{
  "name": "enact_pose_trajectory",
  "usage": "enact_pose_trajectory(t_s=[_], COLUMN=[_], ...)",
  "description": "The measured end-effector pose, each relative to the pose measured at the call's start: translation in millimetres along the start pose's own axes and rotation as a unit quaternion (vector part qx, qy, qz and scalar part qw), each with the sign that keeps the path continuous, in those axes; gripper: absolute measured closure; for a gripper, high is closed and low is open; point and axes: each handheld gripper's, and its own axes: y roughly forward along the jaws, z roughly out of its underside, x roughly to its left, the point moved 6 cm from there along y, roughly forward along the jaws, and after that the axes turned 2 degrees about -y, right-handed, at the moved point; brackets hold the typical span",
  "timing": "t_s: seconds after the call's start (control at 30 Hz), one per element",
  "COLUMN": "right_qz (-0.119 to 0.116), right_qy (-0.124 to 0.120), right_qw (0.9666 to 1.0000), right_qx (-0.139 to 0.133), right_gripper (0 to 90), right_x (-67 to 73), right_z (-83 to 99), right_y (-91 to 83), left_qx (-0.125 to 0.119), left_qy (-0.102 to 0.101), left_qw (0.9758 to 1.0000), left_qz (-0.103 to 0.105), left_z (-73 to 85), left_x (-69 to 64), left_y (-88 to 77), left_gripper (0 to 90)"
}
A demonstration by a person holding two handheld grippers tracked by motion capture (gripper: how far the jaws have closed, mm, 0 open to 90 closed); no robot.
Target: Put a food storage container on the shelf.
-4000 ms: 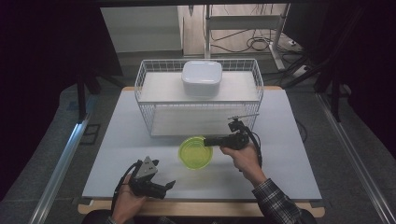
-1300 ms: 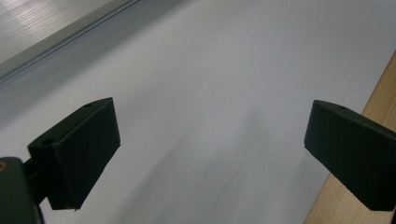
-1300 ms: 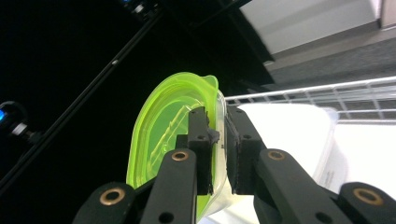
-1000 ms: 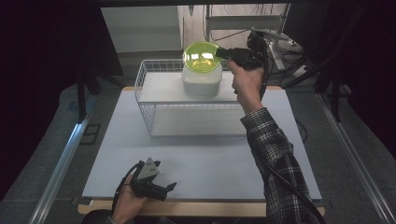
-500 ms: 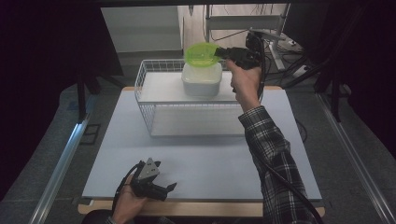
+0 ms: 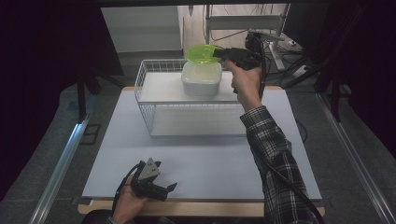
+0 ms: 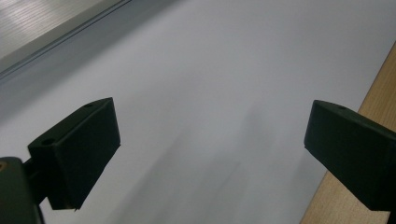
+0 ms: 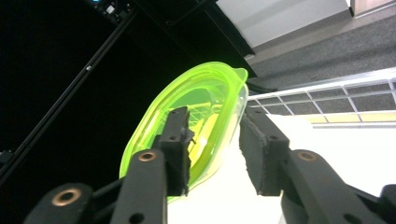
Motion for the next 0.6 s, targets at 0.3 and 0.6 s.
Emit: enact_pose_trajectory(t_s=[0.3, 0.6], right_qz=[-0.007, -0.004], right_qy=[-0.033, -0.087], right_qw=[0.9994, 0.9962], right_qx=[-0.003, 0.01], right_gripper=[40.7, 26.7], right_x=[2.8, 2.2], right_z=[-2.0, 1.4], right_y=[-3.6, -9.7], left_qx=[0.001, 0.002], left_qy=[0.001, 0.002], left_qw=[1.0, 1.0], left_qz=[0.001, 0.001], left_z=[0.0, 0.3], left_x=[-0.4, -0.5], left_y=[0.2, 0.8], left_gripper=[3.2, 3.2])
